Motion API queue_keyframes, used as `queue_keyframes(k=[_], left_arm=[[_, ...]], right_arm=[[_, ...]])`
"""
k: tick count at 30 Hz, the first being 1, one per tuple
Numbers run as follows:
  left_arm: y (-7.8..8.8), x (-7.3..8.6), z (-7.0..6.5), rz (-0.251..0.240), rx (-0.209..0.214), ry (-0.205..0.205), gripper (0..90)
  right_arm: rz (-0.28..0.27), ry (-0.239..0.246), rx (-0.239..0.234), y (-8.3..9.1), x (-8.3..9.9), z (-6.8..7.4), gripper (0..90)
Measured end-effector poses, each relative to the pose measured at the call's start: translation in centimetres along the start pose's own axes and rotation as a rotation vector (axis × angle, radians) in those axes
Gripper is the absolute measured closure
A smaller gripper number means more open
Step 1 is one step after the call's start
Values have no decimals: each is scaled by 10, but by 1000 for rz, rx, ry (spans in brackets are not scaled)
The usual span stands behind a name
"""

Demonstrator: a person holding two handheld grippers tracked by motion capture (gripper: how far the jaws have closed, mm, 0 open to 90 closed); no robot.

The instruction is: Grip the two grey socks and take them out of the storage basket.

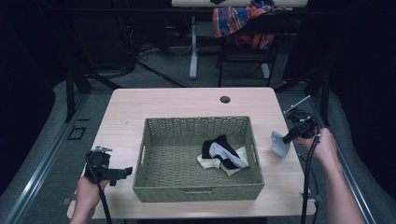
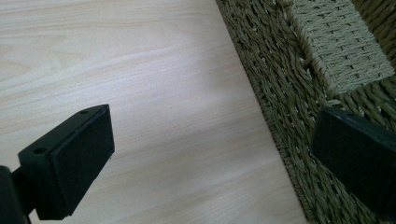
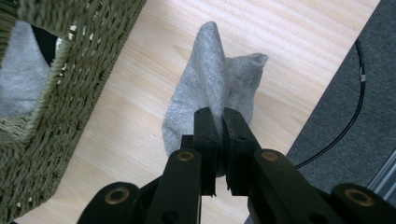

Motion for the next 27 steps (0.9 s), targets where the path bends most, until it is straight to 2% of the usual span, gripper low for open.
queue_keyframes(k=[1, 2, 3, 4, 6, 10, 14, 16, 22, 23, 27], left_arm=[[0, 0, 0, 0, 0, 0, 0], [0, 0, 0, -1, 0, 0, 0], [0, 0, 0, 1, 0, 1, 0], [0, 0, 0, 1, 1, 1, 0], [0, 0, 0, 1, 0, 1, 0], [0, 0, 0, -1, -2, 0, 0], [0, 0, 0, -1, -1, 0, 0], [0, 0, 0, 1, -1, 1, 0], [0, 0, -1, 0, -2, 1, 0], [0, 0, 0, 0, -2, 1, 0], [0, 0, -1, 0, -1, 0, 0]], right_arm=[[20, 11, -6, 0, 1, -1, 856], [4, -3, -6, -3, 1, -1, 856], [34, 14, -4, -4, 2, -3, 856], [15, -8, -2, -8, 2, -2, 856], [38, 5, -8, -13, 3, -3, 855], [60, -2, -30, -23, 4, -1, 855], [83, -11, -23, -30, 6, -2, 847], [76, -10, -27, -29, 6, -2, 824], [43, 1, -24, -14, 2, -1, 600], [29, -14, -12, -12, 1, 0, 555], [-2, 7, -16, 6, -3, 2, 395]])
Point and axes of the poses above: each handheld gripper's, and its own axes: y roughly backward along the jaws, x roughly out of its underside, z roughly to its left, the point moved 7 cm from there along -y, roughly forward along the jaws, and after that the axes turned 7 degrees about y, right-handed, at the moved point
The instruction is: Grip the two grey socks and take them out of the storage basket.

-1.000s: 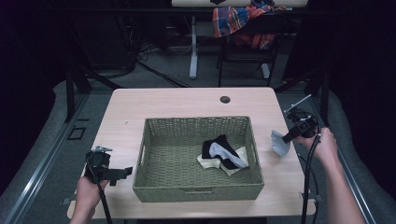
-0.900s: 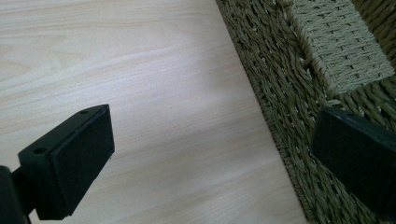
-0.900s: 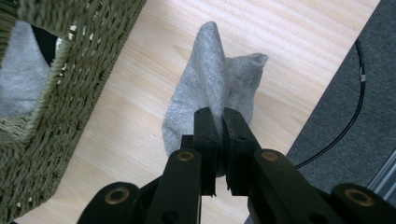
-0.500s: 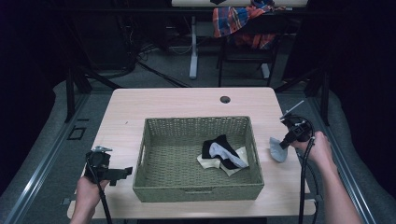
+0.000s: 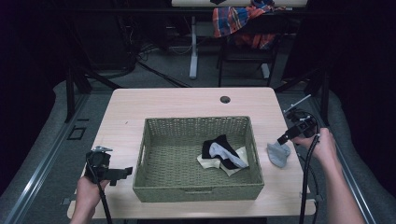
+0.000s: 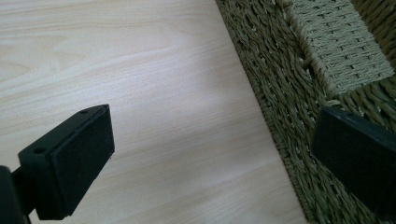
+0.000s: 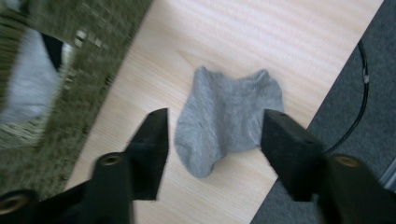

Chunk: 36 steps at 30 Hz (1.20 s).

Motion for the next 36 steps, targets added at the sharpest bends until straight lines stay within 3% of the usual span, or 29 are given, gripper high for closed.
queue_keyframes(k=[5, 7, 10, 13, 19, 28, 31, 36], left_arm=[[0, 0, 0, 0, -1, 0, 0], [0, 0, 0, 0, -1, -1, 0], [0, 0, 0, 4, 0, -4, 0], [0, 0, 0, 2, -1, -2, 0], [1, 0, 0, 3, 0, -3, 0], [0, 0, 0, -4, 0, 2, 0], [1, 0, -1, -1, 1, -3, 0], [2, 1, -1, -6, 3, 0, 0]], right_arm=[[-78, 23, 7, 23, -7, 10, 242], [-108, 43, 10, 32, -12, 18, 156], [-147, 74, 13, 43, -18, 30, 127], [-173, 108, 10, 51, -24, 45, 18], [-212, 181, -8, 62, -36, 77, 0], [-222, 290, -33, 53, -55, 122, 0], [-190, 336, -38, 44, -61, 137, 7], [-158, 366, -44, 28, -67, 153, 0]])
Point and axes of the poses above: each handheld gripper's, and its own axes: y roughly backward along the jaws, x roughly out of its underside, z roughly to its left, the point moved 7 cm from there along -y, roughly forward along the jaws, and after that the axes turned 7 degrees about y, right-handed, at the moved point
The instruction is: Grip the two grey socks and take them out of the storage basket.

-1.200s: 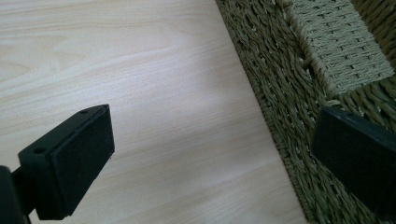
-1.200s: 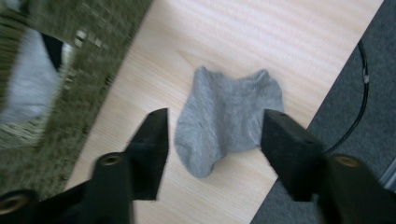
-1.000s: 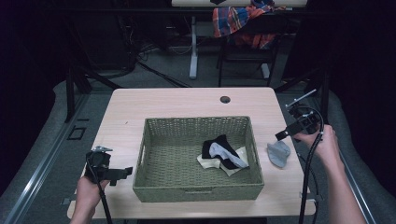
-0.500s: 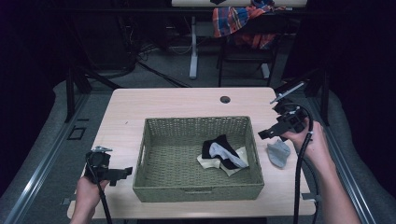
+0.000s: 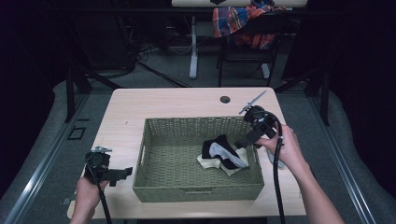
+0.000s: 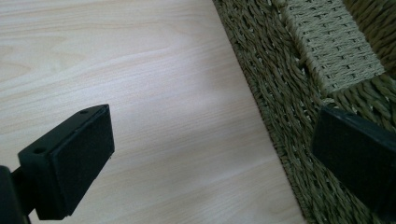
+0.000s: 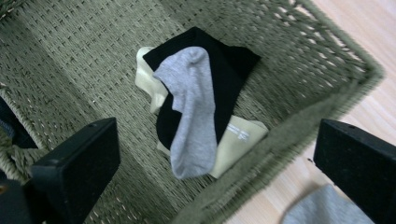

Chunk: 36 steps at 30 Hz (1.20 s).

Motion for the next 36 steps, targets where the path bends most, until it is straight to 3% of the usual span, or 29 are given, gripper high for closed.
queue_keyframes(k=[5, 11, 16, 19, 22, 28, 33, 36], left_arm=[[-1, -1, 0, 6, 3, -4, 0], [0, -1, -1, 5, 6, -6, 0], [0, -1, -1, 5, 5, -6, 0], [0, -1, -1, 2, 5, -6, 0], [-1, -1, 0, -2, 6, -6, 0], [0, -1, 0, -6, 9, -5, 0], [0, -1, -1, -3, 12, -8, 0], [0, -1, -1, -3, 12, -8, 0]], right_arm=[[-6, 6, -8, -13, -4, 5, 0], [39, 33, -12, -27, -5, 13, 7], [77, 45, -35, -44, -6, 18, 163], [139, 46, -20, -60, -5, 20, 205], [152, 34, -6, -69, -6, 22, 218], [199, 34, 6, -81, -6, 23, 366], [229, 34, 2, -91, -4, 25, 572], [245, 25, 4, -95, -3, 25, 590]])
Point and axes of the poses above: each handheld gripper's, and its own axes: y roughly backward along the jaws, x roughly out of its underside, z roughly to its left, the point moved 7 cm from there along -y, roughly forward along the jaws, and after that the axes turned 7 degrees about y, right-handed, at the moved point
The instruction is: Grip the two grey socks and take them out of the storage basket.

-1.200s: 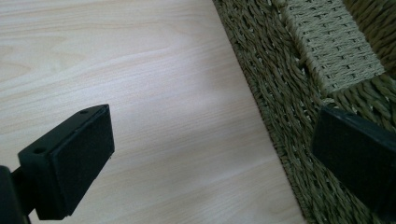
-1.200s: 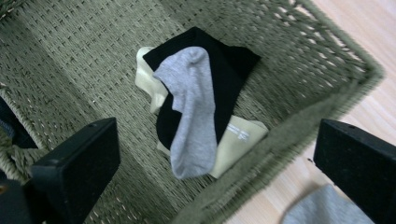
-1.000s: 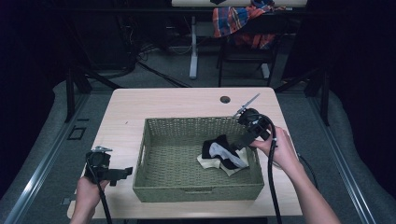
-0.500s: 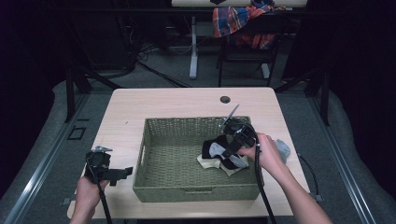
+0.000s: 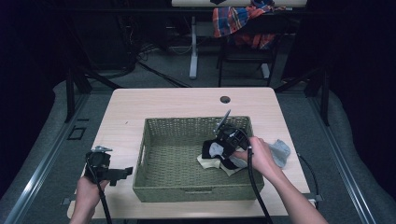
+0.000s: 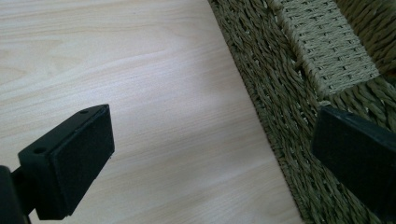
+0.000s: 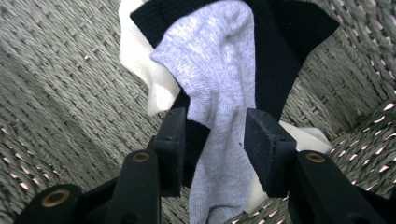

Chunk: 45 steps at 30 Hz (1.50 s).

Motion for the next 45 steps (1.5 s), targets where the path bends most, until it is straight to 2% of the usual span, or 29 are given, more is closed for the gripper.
queue_keyframes(k=[8, 11, 16, 18, 20, 23, 45], left_arm=[[0, 0, 0, 3, 0, 1, 0], [0, 0, 0, 3, -1, 1, 0], [0, 0, 0, 3, -2, 1, 0], [0, 0, 0, 7, -1, -1, 0], [0, 0, 0, 9, -1, 0, 0], [0, 0, 0, 3, -2, 0, 0], [-1, 0, 1, 11, -8, 1, 0]], right_arm=[[66, 21, 26, -12, 2, 1, 767], [65, 20, 27, -10, 2, 2, 843], [21, 20, 16, 1, 1, 3, 855], [22, 26, 24, 10, 0, 2, 855], [-14, 11, 10, 17, -2, 5, 855], [-33, 31, 21, 29, -3, 5, 857], [-180, 29, 65, 94, 2, 6, 859]])
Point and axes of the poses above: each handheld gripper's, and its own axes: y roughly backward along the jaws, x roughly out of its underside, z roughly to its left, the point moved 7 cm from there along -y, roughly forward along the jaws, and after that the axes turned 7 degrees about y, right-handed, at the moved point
